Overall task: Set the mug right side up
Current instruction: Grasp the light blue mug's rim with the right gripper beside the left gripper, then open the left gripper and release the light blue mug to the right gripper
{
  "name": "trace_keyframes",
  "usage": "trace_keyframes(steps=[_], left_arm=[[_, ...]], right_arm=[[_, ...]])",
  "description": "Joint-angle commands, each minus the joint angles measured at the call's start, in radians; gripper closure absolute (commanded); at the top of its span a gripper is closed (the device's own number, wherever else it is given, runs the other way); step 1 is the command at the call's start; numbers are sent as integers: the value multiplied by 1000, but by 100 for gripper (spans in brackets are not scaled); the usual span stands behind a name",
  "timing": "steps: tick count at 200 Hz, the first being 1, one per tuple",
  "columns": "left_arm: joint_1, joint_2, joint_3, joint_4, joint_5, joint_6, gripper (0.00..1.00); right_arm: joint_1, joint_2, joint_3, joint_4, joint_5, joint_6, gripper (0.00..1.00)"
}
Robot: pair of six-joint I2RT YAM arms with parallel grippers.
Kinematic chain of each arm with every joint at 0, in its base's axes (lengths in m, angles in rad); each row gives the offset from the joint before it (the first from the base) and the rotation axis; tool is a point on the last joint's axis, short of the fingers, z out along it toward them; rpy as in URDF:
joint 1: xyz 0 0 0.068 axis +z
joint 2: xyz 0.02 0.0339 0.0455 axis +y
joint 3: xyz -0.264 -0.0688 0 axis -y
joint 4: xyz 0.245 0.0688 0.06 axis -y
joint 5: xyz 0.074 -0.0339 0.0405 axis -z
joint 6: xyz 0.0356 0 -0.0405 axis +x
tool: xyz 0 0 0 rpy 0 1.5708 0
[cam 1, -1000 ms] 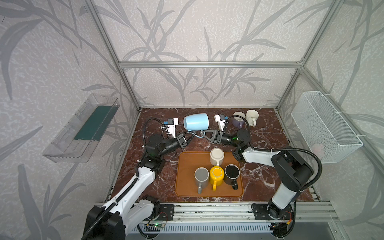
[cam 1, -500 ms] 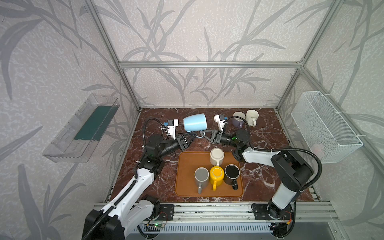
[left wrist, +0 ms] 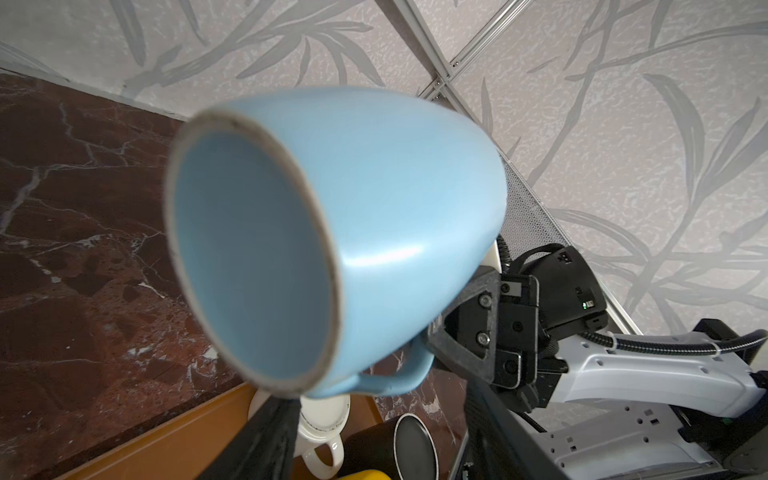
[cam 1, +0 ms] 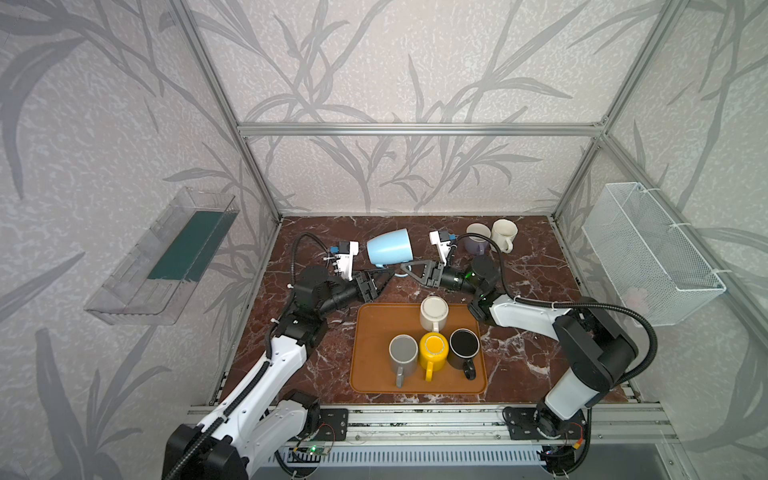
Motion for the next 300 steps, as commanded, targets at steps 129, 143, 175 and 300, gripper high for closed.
trace_keyframes(steps=[129,143,175,300], left_arm=[[-29,32,106,-290,-135,171,35],[-41,49,117,-312,-157,180,35],[-88,85,163,-384,-243,222,35],[-276,233,368,-714,-784,336,36]], right_arm=[[-9,-182,24,-351,132,-272,100],[-9,-204,30,-449,164,-308,100],[-12,-255,42,-613,255,-390,100],[-67,-246,211,-1108,535,-667,100]])
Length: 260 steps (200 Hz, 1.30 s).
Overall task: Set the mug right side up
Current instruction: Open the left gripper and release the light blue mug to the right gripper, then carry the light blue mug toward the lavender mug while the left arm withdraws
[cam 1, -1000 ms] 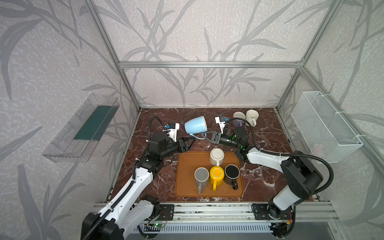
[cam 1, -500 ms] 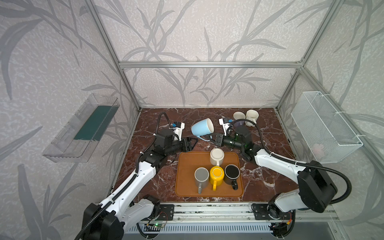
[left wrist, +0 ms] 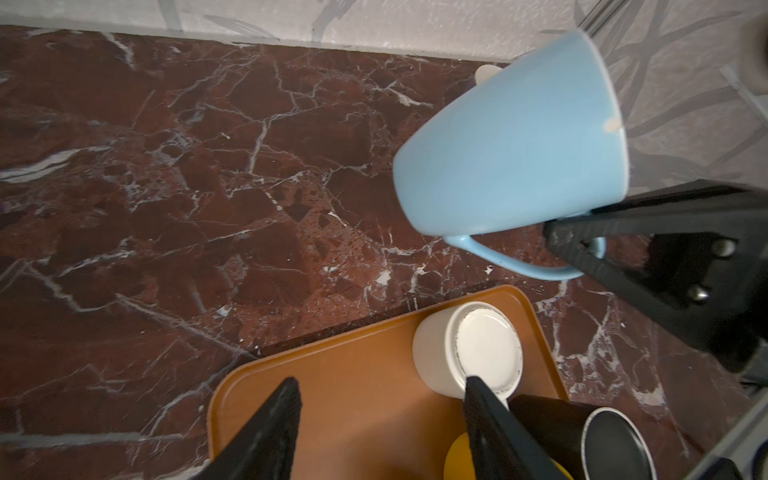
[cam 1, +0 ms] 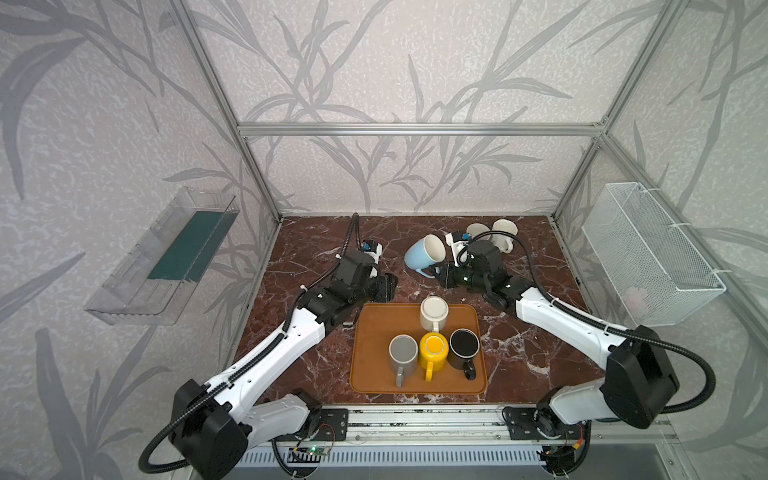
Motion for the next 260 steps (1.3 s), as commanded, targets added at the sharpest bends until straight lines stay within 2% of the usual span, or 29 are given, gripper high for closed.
trace_keyframes(steps=[1,43,138,260], left_arm=[[-13,19,38,-95,-132,37,36],[-18,34,43,-145,-191,45,36],[-19,7,42,-162,-182,51,37],[-25,5,38,-170,-182,48,38]], right_arm=[[-18,-20,59,-25,65,-78,100],[-42,37,137,-132,134,-156,100],[-76,259,400,-319,300,-249,100],[-108,501,662,-506,436,-216,100]])
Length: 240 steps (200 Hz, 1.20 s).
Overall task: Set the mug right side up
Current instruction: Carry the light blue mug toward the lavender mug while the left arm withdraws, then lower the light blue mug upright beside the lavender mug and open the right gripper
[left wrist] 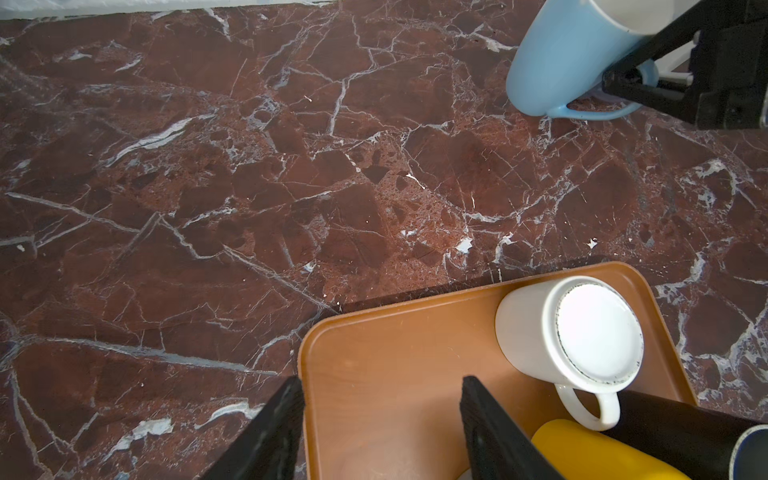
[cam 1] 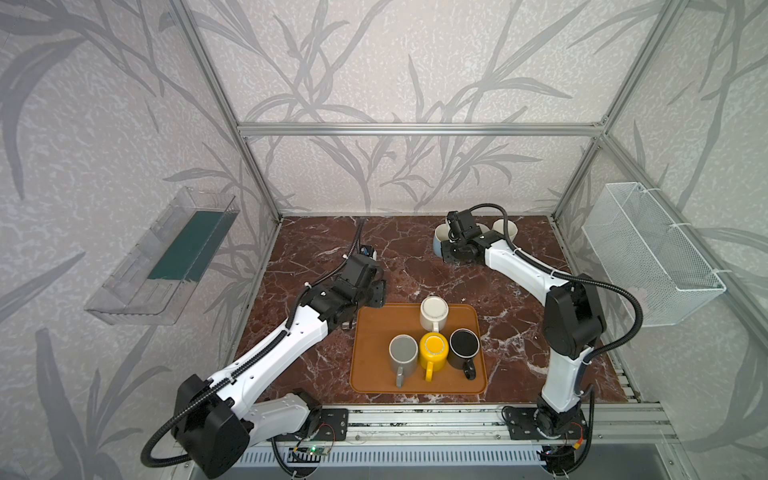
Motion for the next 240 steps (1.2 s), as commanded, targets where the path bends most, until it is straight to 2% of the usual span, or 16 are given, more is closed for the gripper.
trace_keyframes(steps=[1,119,240], left_arm=[[-6,-11,23,-22,-23,12,38],[-6,-4,49,-55,-32,19,38],[-9,-33,67,-99,-55,26,38]], right_arm=[[-5,16,75,3,64,16,100],[-24,192,288,-129,178,42,100],[-53,326,453,-184,166,64,100]])
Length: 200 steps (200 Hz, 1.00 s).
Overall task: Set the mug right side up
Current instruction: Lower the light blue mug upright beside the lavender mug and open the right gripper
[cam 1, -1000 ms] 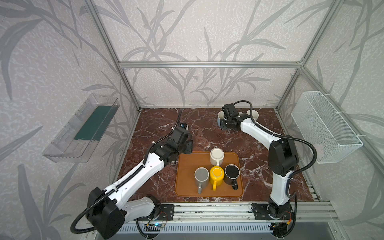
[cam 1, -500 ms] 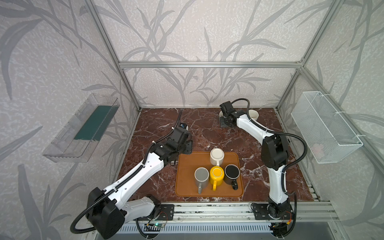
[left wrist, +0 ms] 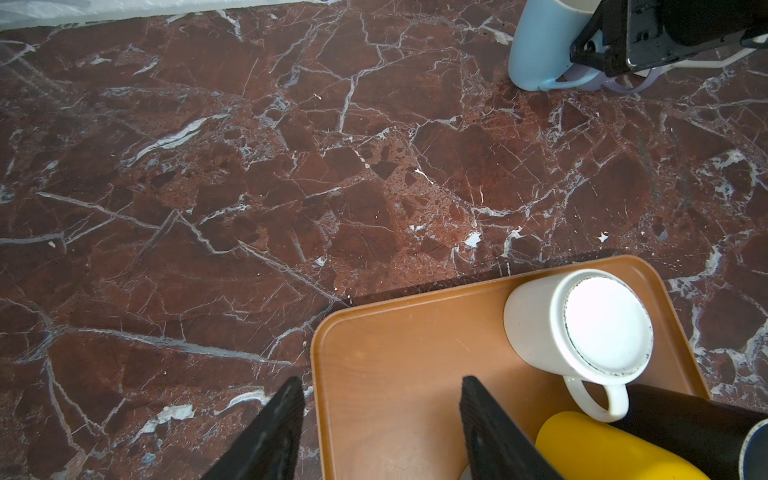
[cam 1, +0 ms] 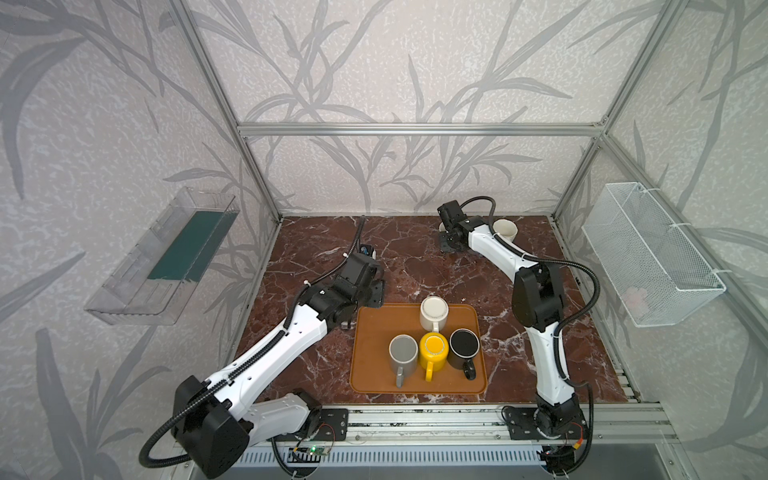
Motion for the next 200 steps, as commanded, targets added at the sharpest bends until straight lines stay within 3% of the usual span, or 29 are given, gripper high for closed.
trace_keyframes(steps=[1,179,200], left_arm=[[-3,-32,33,-40,-29,14,38],[-4,-48,40,-74,-45,14,38],[-4,-46,41,-76,-46,14,38]], right_arm=[[-8,0,60,12,33,10,100],[-26,73,126,-61,8,48,100],[-30,71,124,-68,-9,58,88]])
